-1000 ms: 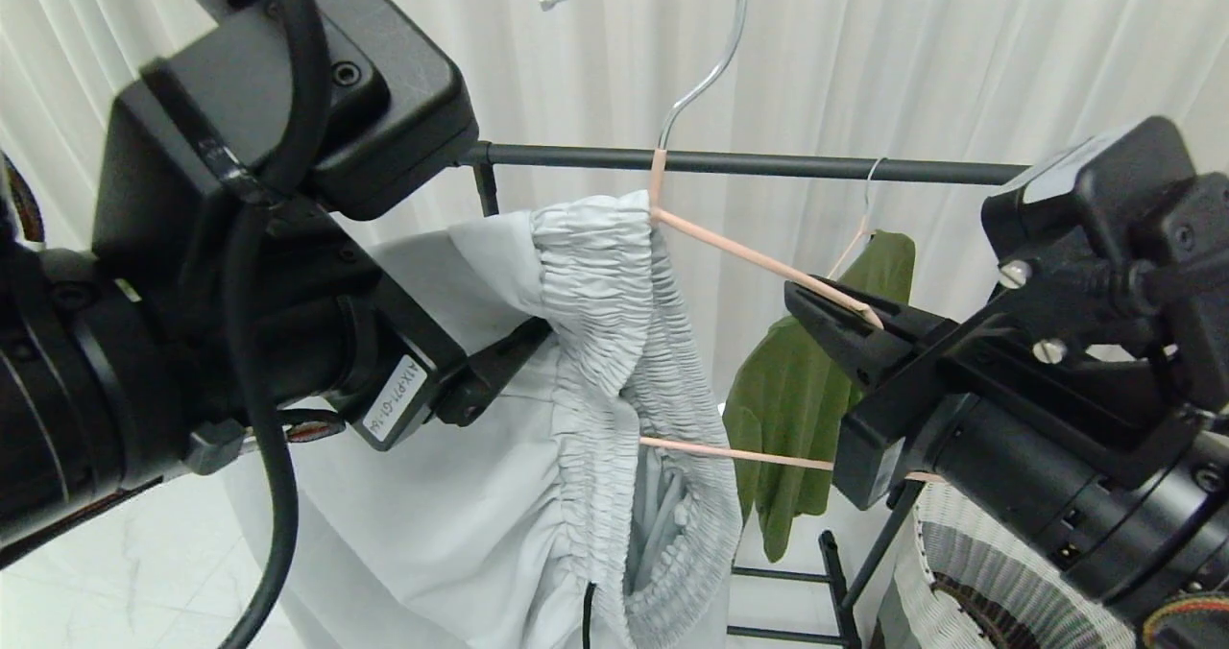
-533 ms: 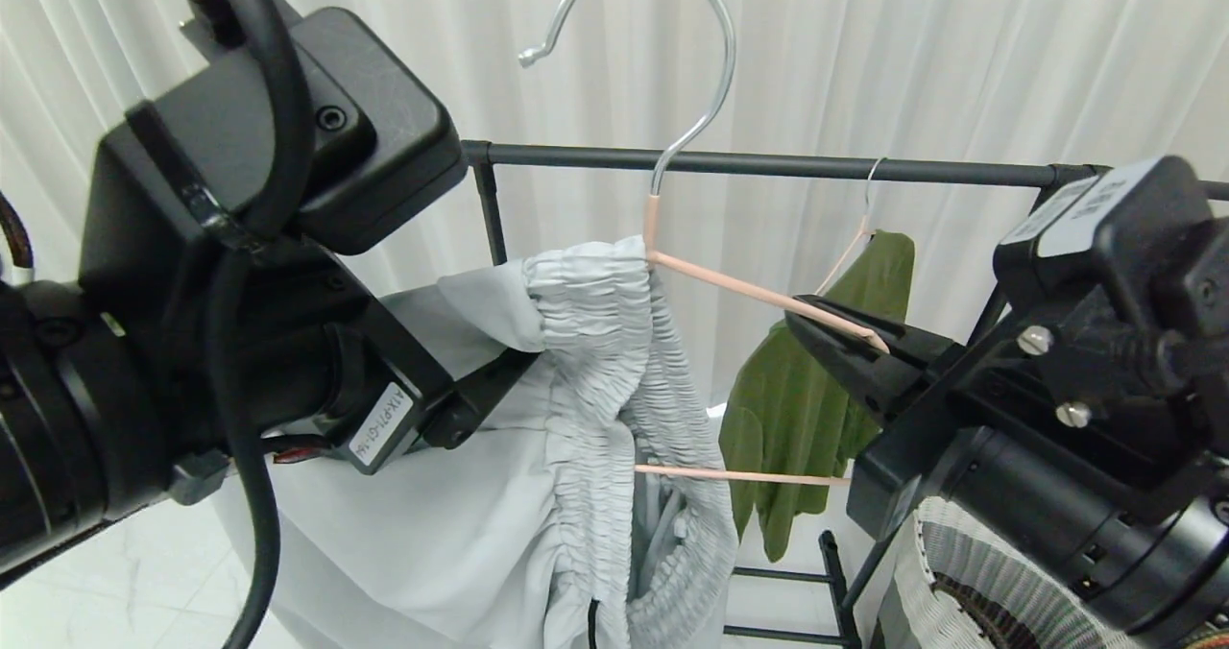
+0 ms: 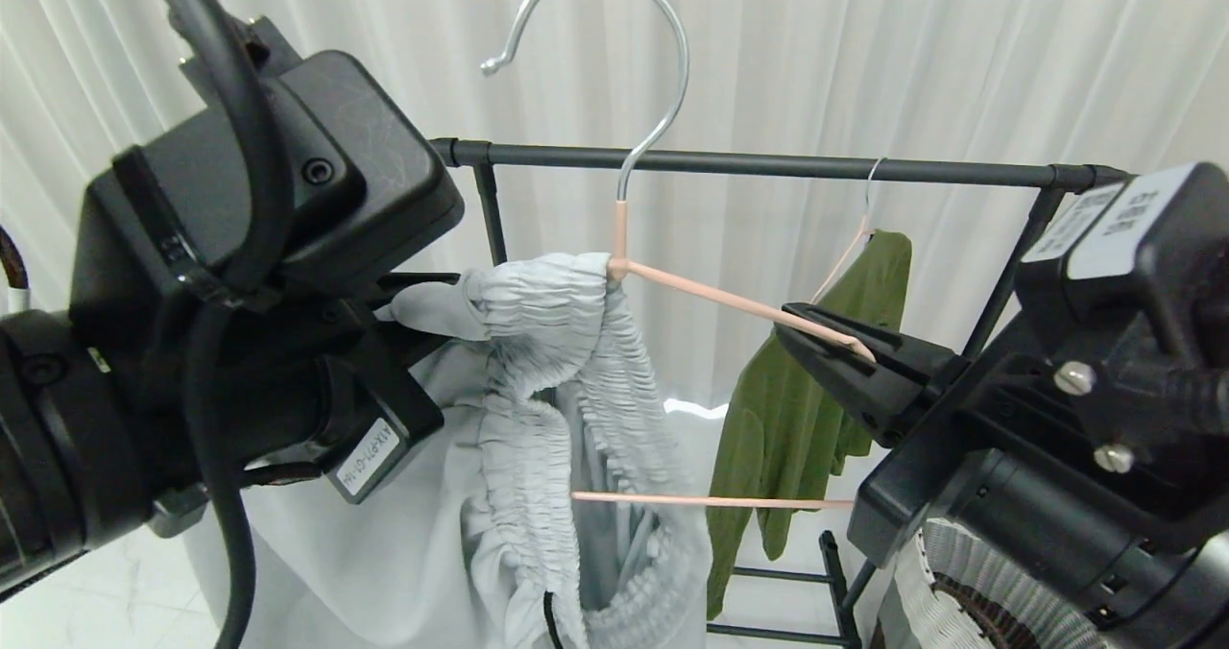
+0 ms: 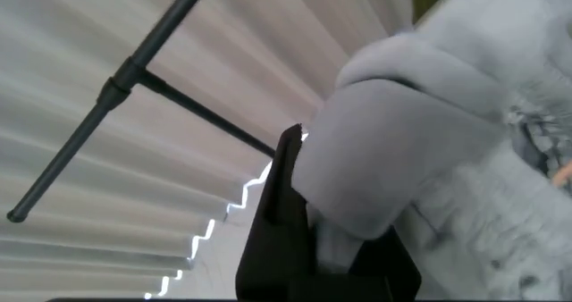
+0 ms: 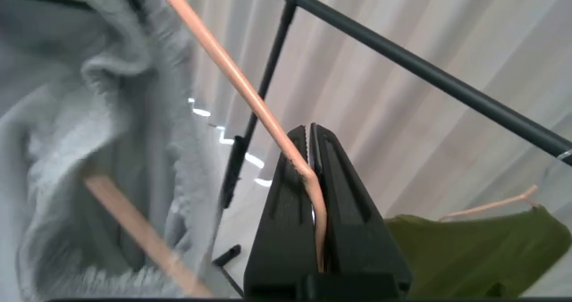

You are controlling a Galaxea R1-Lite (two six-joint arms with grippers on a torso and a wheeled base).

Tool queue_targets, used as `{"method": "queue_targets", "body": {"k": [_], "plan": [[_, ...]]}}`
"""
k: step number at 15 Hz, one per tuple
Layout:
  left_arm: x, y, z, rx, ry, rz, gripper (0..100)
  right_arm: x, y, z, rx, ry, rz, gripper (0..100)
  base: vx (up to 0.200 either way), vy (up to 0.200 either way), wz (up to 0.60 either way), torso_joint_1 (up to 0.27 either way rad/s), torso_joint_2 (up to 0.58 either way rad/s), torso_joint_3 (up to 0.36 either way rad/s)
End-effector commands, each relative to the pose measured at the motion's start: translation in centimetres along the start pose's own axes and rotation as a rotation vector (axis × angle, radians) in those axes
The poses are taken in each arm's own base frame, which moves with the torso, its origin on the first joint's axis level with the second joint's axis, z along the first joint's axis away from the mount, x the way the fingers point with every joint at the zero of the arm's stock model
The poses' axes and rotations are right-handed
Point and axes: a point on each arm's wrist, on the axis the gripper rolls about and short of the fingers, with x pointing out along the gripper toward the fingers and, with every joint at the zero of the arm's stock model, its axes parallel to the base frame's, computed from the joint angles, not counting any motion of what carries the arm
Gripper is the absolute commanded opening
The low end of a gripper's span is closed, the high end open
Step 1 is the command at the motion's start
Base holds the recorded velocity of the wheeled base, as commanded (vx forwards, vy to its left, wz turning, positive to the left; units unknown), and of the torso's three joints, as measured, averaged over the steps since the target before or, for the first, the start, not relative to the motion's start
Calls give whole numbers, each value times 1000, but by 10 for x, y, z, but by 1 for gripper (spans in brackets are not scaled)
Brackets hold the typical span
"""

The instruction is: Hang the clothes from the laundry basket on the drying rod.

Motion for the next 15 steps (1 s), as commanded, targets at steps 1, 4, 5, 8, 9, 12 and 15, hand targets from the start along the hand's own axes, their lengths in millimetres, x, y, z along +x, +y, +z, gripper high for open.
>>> {"method": "queue_targets", "body": {"k": [1, 4, 5, 8, 9, 12, 15], "plan": [[0, -1, -1, -2, 2, -3, 0, 0, 1, -1, -3, 3, 4, 0, 0, 0, 0, 0, 0, 0], [0, -1, -2, -2, 7, -1, 0, 0, 1, -3, -5, 10, 7, 0, 0, 0, 0, 0, 0, 0], [1, -1, -3, -2, 12, 1, 0, -1, 1, -5, -9, 16, 9, 0, 0, 0, 0, 0, 0, 0], [3, -3, -9, 7, 38, 2, 0, -5, 1, -8, -14, 24, 7, 100, 0, 0, 0, 0, 0, 0], [4, -3, -12, 7, 44, 6, 0, -4, 0, -8, -14, 26, 3, 100, 0, 0, 0, 0, 0, 0], [10, -8, -21, 15, 24, 74, 0, -6, -3, -6, -9, 19, -4, 100, 0, 0, 0, 0, 0, 0], [19, -8, -30, 53, -25, 180, 0, -7, -2, -8, -12, 26, -2, 100, 0, 0, 0, 0, 0, 0]]}}
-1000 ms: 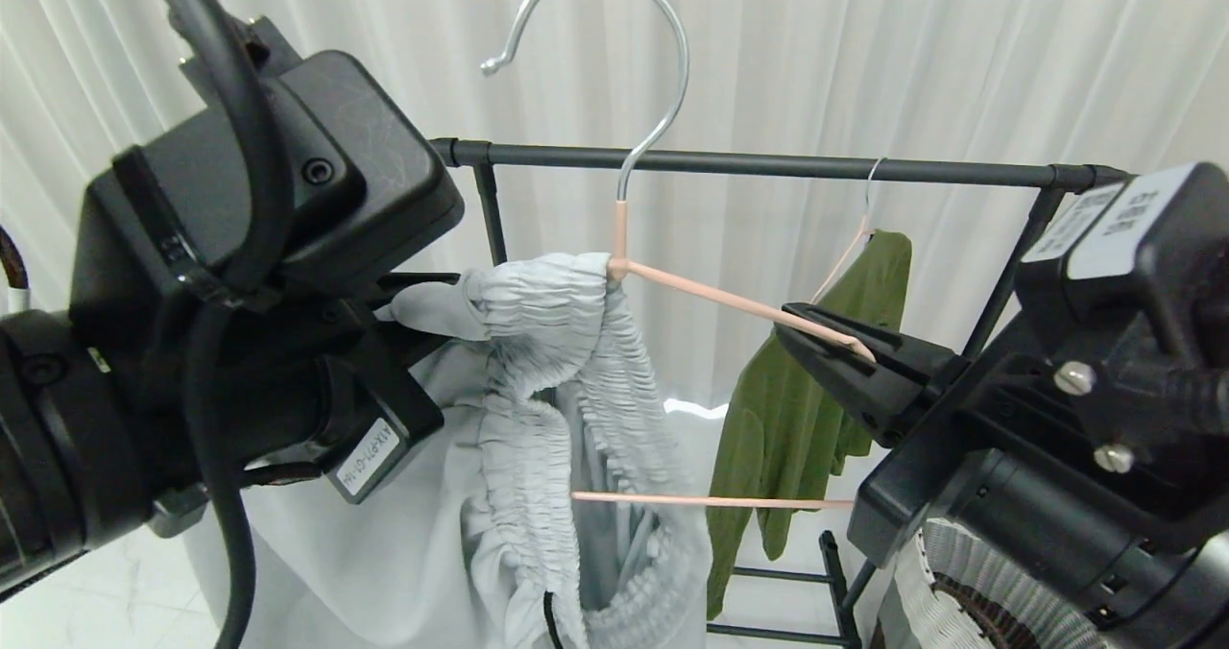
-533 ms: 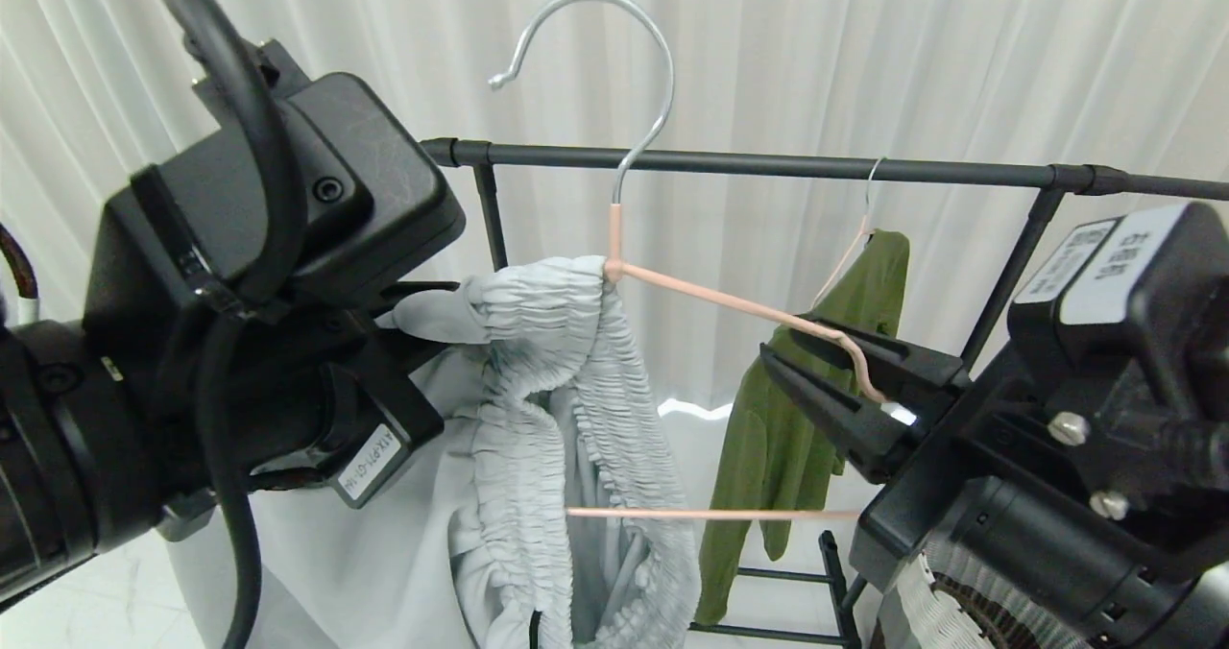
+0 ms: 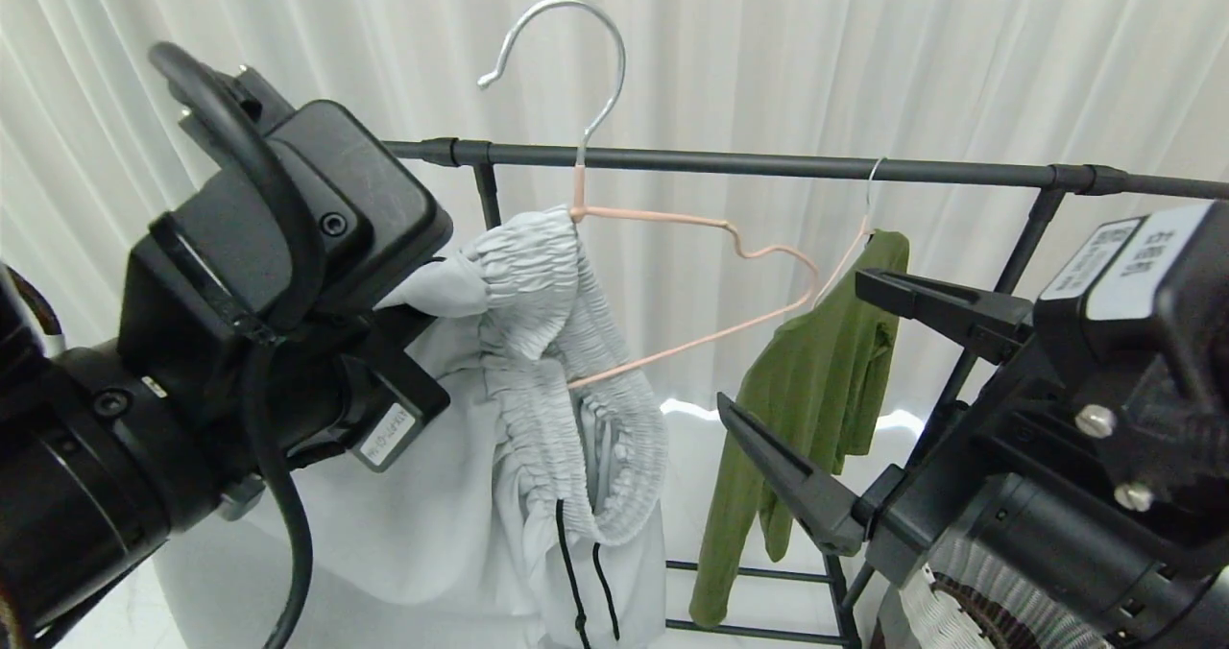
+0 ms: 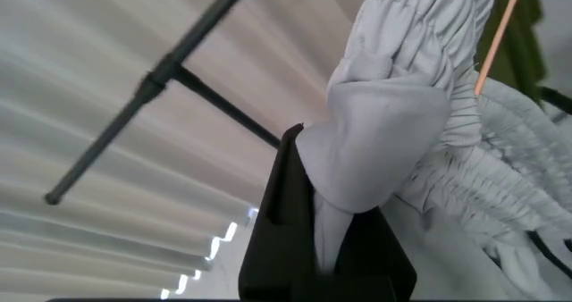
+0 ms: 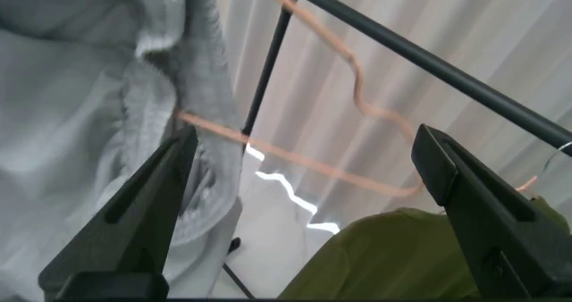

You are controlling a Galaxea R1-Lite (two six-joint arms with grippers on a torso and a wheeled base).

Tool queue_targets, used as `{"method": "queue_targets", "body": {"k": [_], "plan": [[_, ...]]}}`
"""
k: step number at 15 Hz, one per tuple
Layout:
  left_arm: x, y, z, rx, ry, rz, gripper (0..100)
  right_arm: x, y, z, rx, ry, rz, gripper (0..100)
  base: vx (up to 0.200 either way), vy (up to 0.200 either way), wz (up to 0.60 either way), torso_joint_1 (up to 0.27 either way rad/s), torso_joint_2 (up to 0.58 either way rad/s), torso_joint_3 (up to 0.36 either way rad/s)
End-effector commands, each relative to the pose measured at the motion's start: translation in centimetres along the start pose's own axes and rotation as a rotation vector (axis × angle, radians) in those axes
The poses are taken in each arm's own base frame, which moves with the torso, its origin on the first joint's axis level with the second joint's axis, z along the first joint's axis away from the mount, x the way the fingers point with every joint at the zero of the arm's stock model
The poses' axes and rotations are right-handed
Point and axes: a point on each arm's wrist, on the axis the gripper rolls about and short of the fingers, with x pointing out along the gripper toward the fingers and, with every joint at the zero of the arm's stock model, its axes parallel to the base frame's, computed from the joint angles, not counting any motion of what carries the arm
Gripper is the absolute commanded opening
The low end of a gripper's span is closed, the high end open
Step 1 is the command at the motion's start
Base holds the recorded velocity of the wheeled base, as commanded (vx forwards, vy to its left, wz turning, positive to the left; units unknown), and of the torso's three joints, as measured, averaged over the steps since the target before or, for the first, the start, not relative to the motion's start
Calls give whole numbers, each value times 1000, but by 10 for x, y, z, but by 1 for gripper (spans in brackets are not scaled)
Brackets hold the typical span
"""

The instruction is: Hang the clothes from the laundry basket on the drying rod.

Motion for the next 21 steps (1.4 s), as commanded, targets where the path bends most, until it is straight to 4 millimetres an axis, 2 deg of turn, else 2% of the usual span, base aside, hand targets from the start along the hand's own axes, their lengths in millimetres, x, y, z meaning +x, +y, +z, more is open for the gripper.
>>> {"method": "queue_targets", "body": {"k": [1, 5, 8, 12, 14, 18, 19, 21], "plan": [[5, -6, -12, 20, 10, 26, 0, 0, 1, -2, -3, 7, 4, 100, 0, 0, 0, 0, 0, 0], [3, -5, -9, -18, -90, 0, 0, -1, 8, -23, 93, 80, 24, 100, 0, 0, 0, 0, 0, 0], [2, -2, -4, -30, -186, -45, 0, 19, 14, -43, 251, 161, -15, 100, 0, 0, 0, 0, 0, 0], [2, 4, 6, -44, -240, -48, 0, 39, 11, -69, 284, 244, -78, 100, 0, 0, 0, 0, 0, 0], [1, 5, 6, -47, -252, -55, 0, 46, 2, -75, 293, 256, -121, 100, 0, 0, 0, 0, 0, 0], [0, 7, 10, -52, -274, -62, 0, 48, 2, -80, 304, 270, -129, 100, 0, 0, 0, 0, 0, 0], [0, 7, 10, -52, -275, -61, 0, 48, 2, -80, 303, 271, -129, 0, 0, 0, 0, 0, 0, 0], [0, 8, 11, -54, -278, -58, 0, 49, 0, -81, 300, 273, -139, 0, 0, 0, 0, 0, 0, 0]]}}
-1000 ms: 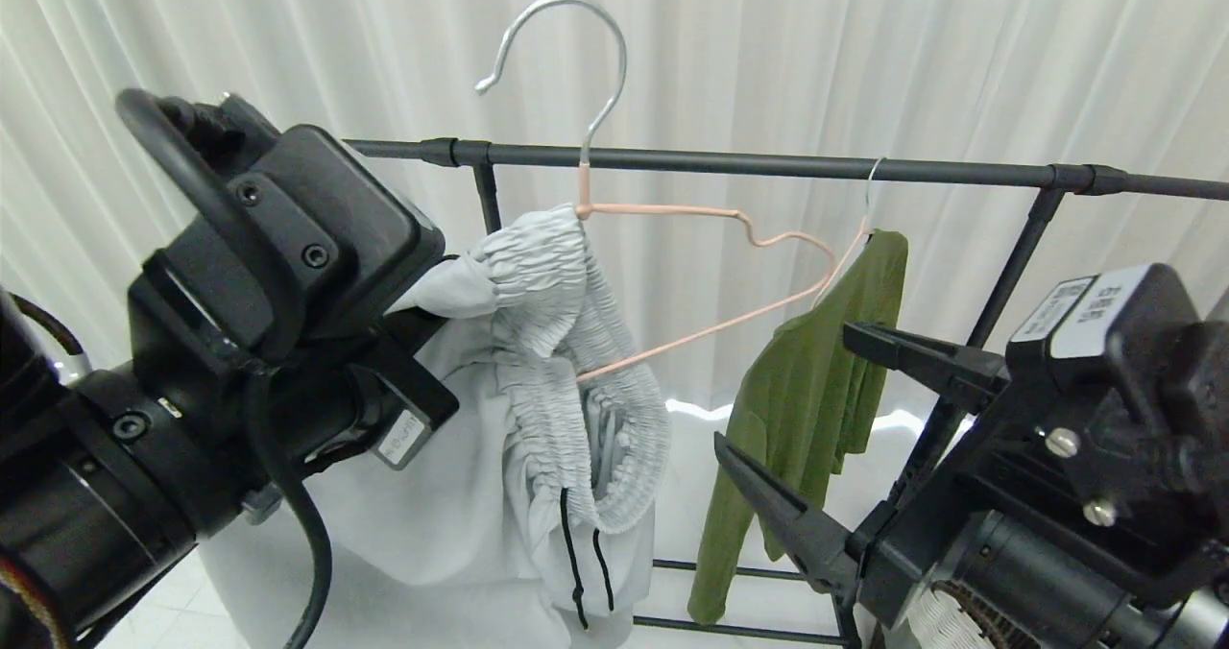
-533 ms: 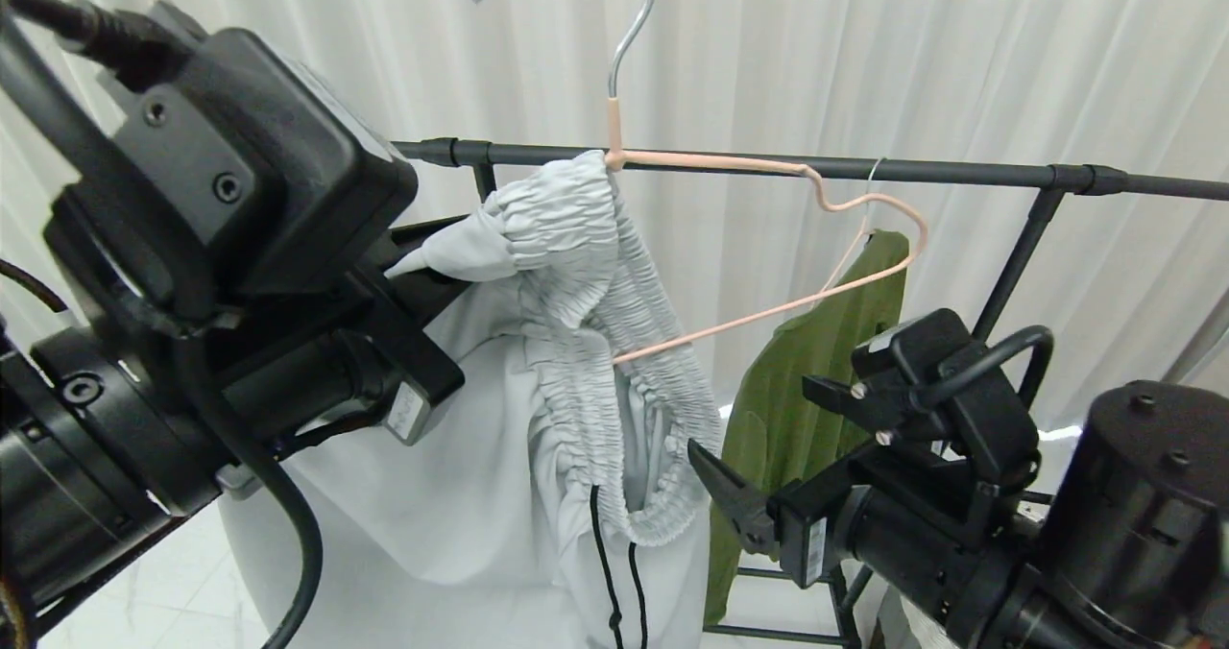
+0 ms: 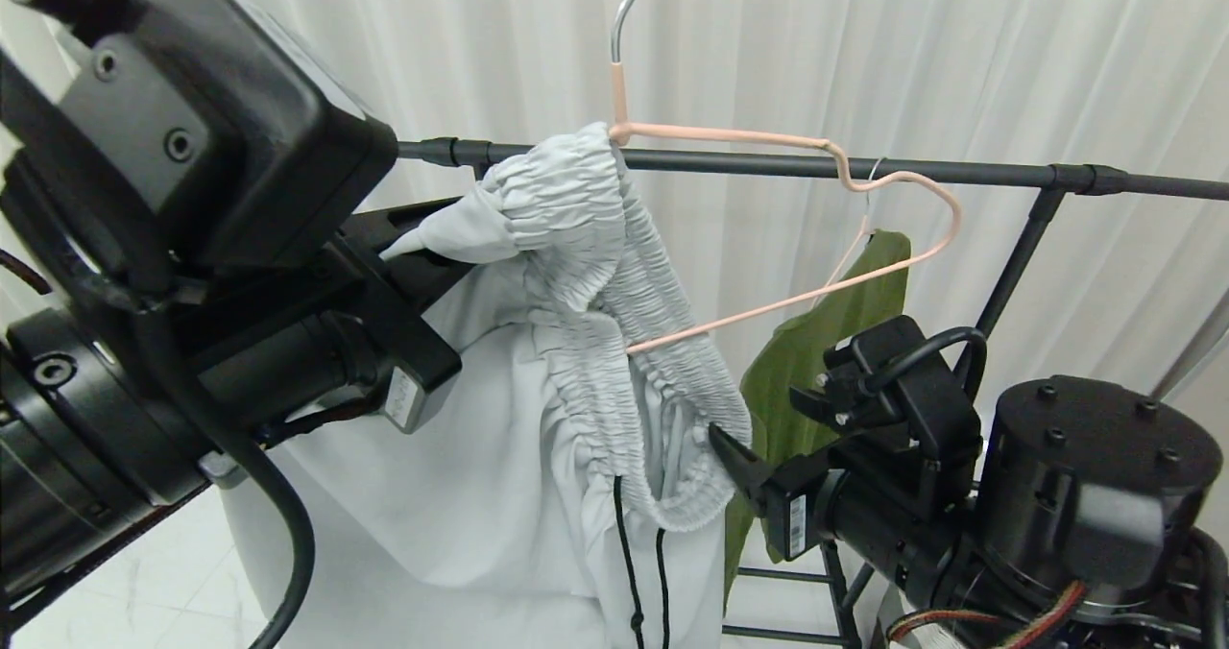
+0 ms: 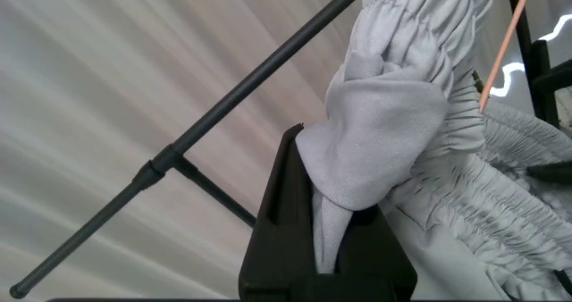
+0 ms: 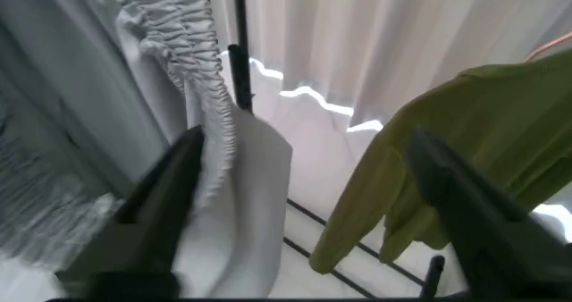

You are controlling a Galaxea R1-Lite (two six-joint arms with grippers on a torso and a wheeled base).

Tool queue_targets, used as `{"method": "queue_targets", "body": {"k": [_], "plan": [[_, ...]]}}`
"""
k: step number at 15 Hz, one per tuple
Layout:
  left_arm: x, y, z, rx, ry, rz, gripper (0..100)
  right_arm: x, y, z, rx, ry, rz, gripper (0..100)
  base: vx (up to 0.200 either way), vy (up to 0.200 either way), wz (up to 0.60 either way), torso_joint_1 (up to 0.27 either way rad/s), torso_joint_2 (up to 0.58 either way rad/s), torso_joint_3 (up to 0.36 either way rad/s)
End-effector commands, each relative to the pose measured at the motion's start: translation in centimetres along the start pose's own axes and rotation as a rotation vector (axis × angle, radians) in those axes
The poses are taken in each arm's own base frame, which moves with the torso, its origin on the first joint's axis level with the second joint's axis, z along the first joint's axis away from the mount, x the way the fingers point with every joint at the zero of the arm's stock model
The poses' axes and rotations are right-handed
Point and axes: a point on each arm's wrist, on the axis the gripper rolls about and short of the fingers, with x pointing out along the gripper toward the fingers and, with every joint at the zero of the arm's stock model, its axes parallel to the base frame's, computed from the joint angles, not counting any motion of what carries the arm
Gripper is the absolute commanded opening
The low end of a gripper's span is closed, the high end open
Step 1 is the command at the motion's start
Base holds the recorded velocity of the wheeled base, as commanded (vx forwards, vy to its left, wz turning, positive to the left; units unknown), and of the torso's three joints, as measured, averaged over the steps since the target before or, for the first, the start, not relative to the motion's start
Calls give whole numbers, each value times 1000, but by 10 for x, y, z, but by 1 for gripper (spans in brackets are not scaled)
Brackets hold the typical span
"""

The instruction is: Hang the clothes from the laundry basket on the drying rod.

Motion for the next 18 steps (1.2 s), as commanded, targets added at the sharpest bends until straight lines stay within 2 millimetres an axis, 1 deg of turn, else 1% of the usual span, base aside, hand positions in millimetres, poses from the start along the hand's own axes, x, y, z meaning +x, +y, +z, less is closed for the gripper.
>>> {"method": "queue_targets", "body": {"k": [1, 4, 5, 7, 8, 10, 13, 15, 18], "plan": [[0, 0, 0, 0, 0, 2, 0, 2, -4, 0, -2, 2, -17, 0, 0, 0, 0, 0, 0, 0], [-1, 0, -2, 3, 7, 2, 0, 6, -21, 4, 2, -10, -81, 0, 0, 0, 0, 0, 0, 0], [-1, -3, -7, 12, 30, 0, 0, 8, -36, 8, 3, -23, -134, 0, 0, 0, 0, 0, 0, 0], [-3, -3, -15, 23, 61, 6, 0, 10, -56, 14, 3, -39, -205, 0, 0, 0, 0, 0, 0, 0], [-6, -2, -21, 30, 78, 11, 0, 10, -70, 19, 4, -56, -257, 0, 0, 0, 0, 0, 0, 0], [-11, -4, -29, 51, 105, 7, 0, 7, -83, 25, -10, -73, -297, 0, 0, 0, 0, 0, 0, 0], [-16, -5, -43, 99, 156, 11, 0, 5, -90, 27, -11, -80, -325, 0, 0, 0, 0, 0, 0, 0], [-21, -5, -53, 141, 186, 12, 0, 5, -90, 28, -11, -84, -323, 0, 0, 0, 0, 0, 0, 0], [-24, -10, -59, 150, 205, -5, 0, 1, -87, 32, -42, -97, -300, 0, 0, 0, 0, 0, 0, 0]]}}
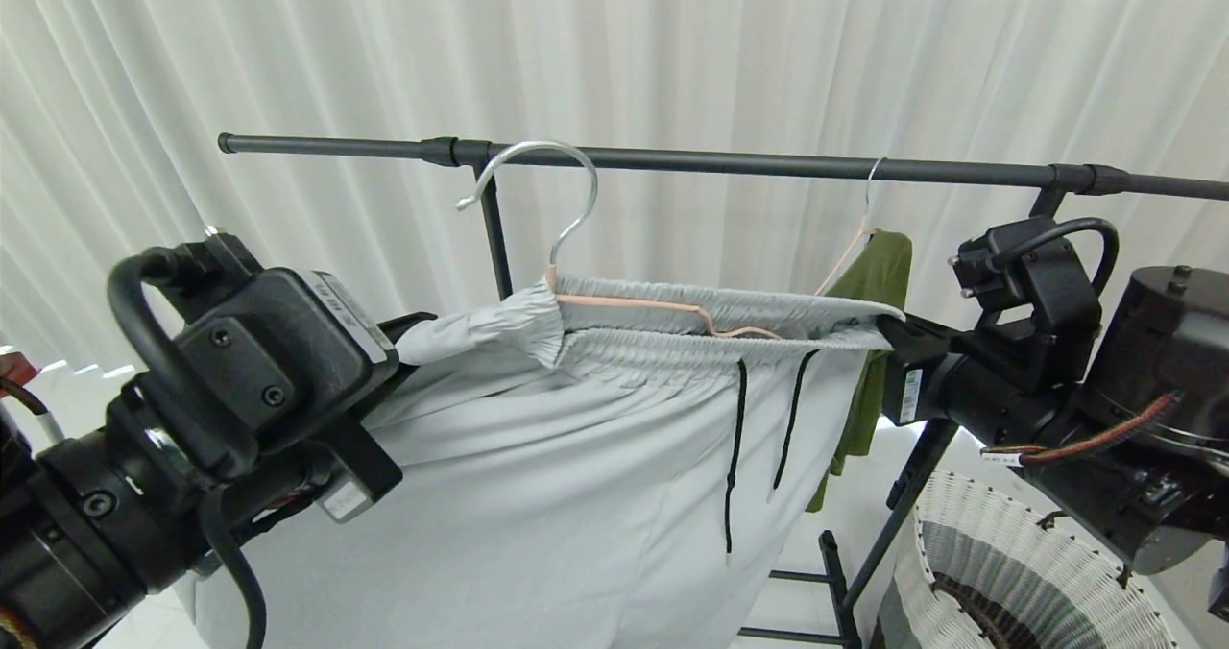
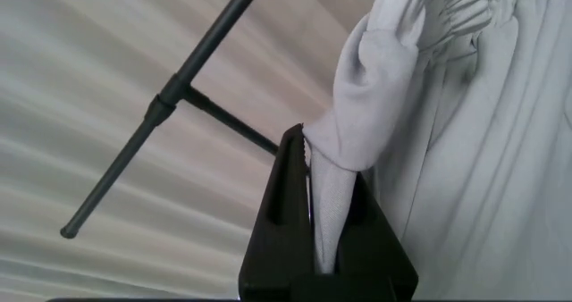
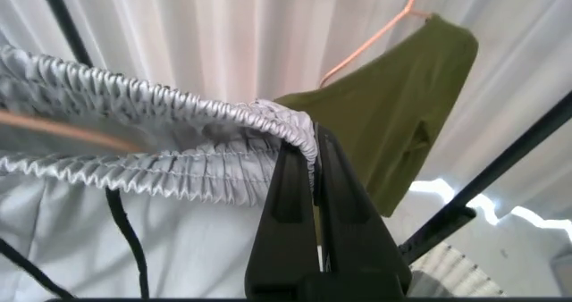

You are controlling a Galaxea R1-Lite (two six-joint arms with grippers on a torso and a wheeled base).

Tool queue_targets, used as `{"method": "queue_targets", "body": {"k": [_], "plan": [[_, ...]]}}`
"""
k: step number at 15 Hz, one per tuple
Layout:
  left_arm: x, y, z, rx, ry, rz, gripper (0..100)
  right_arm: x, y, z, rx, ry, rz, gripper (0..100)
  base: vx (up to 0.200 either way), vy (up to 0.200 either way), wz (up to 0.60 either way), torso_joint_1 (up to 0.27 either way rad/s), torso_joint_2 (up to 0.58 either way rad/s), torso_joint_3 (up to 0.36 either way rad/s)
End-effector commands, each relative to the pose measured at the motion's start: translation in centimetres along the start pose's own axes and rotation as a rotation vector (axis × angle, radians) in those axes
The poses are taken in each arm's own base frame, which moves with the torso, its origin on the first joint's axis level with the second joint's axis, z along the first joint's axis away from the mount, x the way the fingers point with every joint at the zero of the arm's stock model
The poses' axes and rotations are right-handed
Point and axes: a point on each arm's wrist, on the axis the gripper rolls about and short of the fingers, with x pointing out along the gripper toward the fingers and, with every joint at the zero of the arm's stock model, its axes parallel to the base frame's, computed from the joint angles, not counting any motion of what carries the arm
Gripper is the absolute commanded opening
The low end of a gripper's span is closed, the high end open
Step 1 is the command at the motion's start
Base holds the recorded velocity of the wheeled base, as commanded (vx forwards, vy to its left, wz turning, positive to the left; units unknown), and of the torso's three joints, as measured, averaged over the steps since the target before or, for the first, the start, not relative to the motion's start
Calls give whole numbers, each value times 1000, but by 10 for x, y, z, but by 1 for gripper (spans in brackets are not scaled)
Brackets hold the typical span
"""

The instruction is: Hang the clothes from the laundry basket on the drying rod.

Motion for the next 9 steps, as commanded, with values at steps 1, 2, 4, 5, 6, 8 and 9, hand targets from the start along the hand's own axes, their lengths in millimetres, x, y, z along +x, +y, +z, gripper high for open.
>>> {"method": "queue_targets", "body": {"k": [1, 2, 4, 5, 6, 8, 9], "plan": [[0, -3, -3, 5, 12, -8, 0, -7, 2, 7, -5, -27, 25, 0, 0, 0, 0, 0, 0, 0], [2, -3, -3, 6, 18, -9, 0, -12, 6, 10, -11, -39, 57, 0, 0, 0, 0, 0, 0, 0], [10, -2, 0, -7, 38, 6, 0, -29, 22, 15, -27, -62, 144, 0, 0, 0, 0, 0, 0, 0], [12, 1, 3, -22, 56, 36, 0, -37, 29, 17, -48, -72, 185, 0, 0, 0, 0, 0, 0, 0], [16, 2, 5, -41, 70, 53, 0, -44, 38, 19, -91, -87, 230, 0, 0, 0, 0, 0, 0, 0], [19, 3, 7, -60, 70, 58, 0, -54, 52, 18, -194, -105, 298, 0, 0, 0, 0, 0, 0, 0], [18, 4, 7, -62, 69, 59, 0, -59, 60, 16, -215, -107, 335, 0, 0, 0, 0, 0, 0, 0]]}}
